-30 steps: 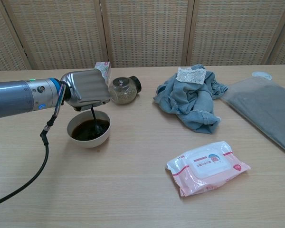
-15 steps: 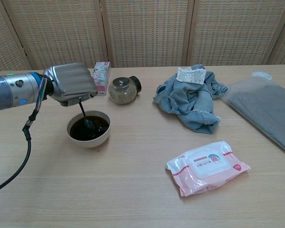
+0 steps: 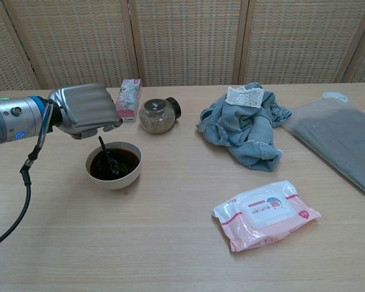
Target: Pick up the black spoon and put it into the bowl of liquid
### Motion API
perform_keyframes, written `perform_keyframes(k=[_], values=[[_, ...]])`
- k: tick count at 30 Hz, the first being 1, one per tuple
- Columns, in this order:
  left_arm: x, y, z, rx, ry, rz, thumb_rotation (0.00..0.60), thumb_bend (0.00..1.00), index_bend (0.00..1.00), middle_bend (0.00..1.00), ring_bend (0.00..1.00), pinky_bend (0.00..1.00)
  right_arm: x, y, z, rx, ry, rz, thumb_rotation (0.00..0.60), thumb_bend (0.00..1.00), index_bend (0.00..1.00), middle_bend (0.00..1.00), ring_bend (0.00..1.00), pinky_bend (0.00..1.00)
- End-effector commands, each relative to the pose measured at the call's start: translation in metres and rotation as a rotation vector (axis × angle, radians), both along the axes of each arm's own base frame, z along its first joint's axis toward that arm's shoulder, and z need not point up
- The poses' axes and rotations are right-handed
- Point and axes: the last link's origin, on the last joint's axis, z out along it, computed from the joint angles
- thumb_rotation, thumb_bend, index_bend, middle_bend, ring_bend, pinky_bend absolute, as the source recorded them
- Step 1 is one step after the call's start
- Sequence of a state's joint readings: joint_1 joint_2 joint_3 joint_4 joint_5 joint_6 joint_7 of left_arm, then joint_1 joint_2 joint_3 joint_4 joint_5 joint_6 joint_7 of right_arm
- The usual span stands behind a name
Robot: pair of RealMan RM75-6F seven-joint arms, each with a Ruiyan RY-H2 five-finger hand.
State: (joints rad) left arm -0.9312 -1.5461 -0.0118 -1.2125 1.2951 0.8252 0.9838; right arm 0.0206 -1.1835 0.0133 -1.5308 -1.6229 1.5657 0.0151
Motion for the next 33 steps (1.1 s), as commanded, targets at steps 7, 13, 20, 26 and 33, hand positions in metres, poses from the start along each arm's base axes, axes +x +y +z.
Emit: perform_keyframes(k=[7,13,20,26,33], values=[[0.003,-0.001,0.009,0.039,-0.071,0.019,0.600,0.47,0.24,0.53,0.40,0.62,-0.001,0.001,0.001,-0.005,0.000,-0.001,0.600,0.29,0.33,0.23,0.16,0.27],[-0.006,-0.006,0.039,0.113,-0.224,0.099,0.600,0.47,0.12,0.38,0.33,0.61,0.000,-0.001,0.003,-0.008,0.006,0.003,0.600,0.29,0.33,0.23,0.16,0.27],[-0.031,-0.034,0.081,0.211,-0.441,0.232,0.600,0.47,0.09,0.26,0.24,0.53,0.000,-0.004,0.003,-0.006,0.013,0.005,0.600,0.29,0.33,0.23,0.16,0.27],[-0.064,-0.066,0.111,0.285,-0.604,0.364,0.600,0.46,0.08,0.23,0.22,0.48,0.001,-0.007,0.003,-0.006,0.021,0.004,0.600,0.29,0.33,0.23,0.16,0.27],[-0.097,-0.105,0.133,0.329,-0.836,0.512,0.600,0.47,0.06,0.19,0.16,0.44,0.003,-0.011,0.002,-0.005,0.028,0.003,0.600,0.29,0.33,0.23,0.16,0.27]])
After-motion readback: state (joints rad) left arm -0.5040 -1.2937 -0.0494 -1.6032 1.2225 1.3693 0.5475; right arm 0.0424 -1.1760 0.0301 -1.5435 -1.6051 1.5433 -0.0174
